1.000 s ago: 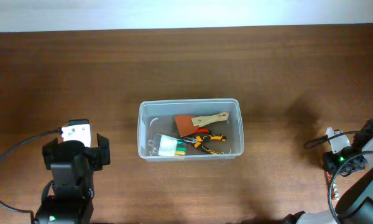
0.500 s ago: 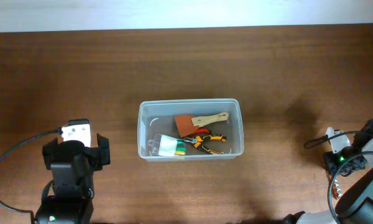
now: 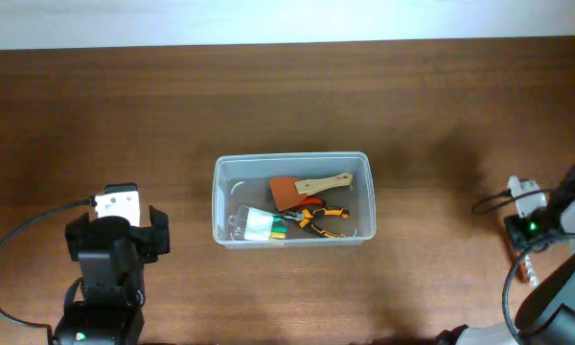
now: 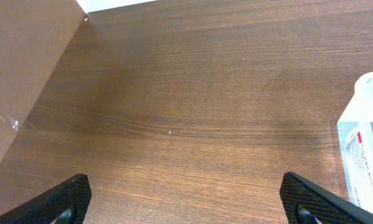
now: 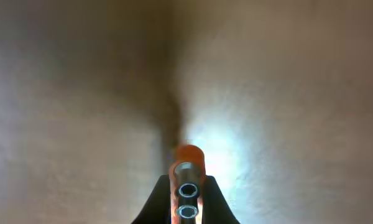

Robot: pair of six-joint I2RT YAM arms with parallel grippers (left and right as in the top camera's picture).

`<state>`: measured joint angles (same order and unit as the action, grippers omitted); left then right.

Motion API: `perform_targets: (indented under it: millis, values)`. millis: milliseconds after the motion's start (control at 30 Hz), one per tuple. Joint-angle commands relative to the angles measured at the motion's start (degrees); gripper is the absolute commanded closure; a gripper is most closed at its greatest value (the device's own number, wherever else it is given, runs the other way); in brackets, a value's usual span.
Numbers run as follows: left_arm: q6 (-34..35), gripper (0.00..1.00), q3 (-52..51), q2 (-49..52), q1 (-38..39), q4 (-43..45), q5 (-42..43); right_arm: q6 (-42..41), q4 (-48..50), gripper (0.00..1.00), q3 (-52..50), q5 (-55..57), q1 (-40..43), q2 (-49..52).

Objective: Pack container
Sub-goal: 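Lift the bit strip and carry it left over the container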

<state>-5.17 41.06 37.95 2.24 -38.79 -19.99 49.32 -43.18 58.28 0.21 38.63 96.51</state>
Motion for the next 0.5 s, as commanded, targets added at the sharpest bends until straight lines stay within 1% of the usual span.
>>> perform_targets:
  millis: [0,267,333,400,467]
  values:
    - [-0.9,0.01,1.1,0.0,0.2,0.1,-0.4,-0.2,0.2,0.96,4.2,0.3,-4.4,0.3]
    - [-0.9,0.01,1.1,0.0,0.2,0.1,-0.4,-0.2,0.0,0.96,12.4,0.3,-13.6,0.3]
    - [-0.9,0.01,1.1,0.0,0.2,0.1,-0.4,-0.2,-0.1,0.96,15.1,0.2,-16.6,0.3]
    - [-0.9,0.01,1.1,0.0,0.2,0.1,-0.4,-0.2,-0.6,0.96,19.5,0.3,-21.8,0.3]
    - [-0.9,0.01,1.1,0.0,0.2,0.1,-0.4,-0.2,-1.2,0.96,21.9,0.3,-25.1,0.3]
